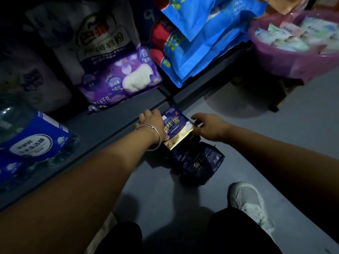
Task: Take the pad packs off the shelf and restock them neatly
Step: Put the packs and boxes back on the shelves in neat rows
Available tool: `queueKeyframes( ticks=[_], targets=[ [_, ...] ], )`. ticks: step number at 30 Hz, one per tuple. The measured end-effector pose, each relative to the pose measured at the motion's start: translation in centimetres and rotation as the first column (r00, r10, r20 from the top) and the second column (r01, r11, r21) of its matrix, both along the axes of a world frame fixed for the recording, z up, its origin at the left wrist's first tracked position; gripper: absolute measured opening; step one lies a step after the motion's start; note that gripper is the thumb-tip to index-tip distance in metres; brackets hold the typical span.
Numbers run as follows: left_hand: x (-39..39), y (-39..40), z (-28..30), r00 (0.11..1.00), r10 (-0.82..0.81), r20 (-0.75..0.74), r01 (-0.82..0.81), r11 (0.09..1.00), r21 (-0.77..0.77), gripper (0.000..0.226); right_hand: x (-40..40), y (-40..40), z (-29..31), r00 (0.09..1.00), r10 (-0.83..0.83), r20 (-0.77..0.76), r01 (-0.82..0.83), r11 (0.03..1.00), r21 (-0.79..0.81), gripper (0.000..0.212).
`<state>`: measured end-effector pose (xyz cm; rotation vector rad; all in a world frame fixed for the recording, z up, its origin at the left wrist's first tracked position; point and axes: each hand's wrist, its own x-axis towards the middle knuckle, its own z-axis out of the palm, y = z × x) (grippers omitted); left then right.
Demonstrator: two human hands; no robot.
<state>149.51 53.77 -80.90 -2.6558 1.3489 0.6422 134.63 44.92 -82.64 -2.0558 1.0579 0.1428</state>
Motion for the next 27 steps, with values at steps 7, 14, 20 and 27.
queueKeyframes(
  ticks=[7,14,20,27],
  targets=[
    [-1.0,-0.3,0.4,0.996,-0.086,0.003,0.085,0.993,0.076,0.088,-1.7,0.5,-0.7,0.999,-0.038,0.019,0.036,0.995,0.093,0.046],
    [-2.0,-1.0,0.2,0.938,0.005,-0.345,-0.027,0.998,-0.058,0.087,-3.6,0.3,-1.5,0.998,0.055,-0.004,-0.054,0.994,0.094,0.055],
    [-2.0,-1.8,-0.1,0.88,0.144,-0.453,-0.132,0.99,0.058,0.117,-4.9,-0.2,-2.4,0.971,0.222,-0.087,-0.219,0.975,0.048,0.08],
    [-1.2,-2.6,1.3,0.995,0.042,-0.093,-0.047,0.997,-0.053,0.104,-5.7,0.5,-4.0,0.8,0.538,-0.265,-0.564,0.825,-0.03,0.105]
  ],
)
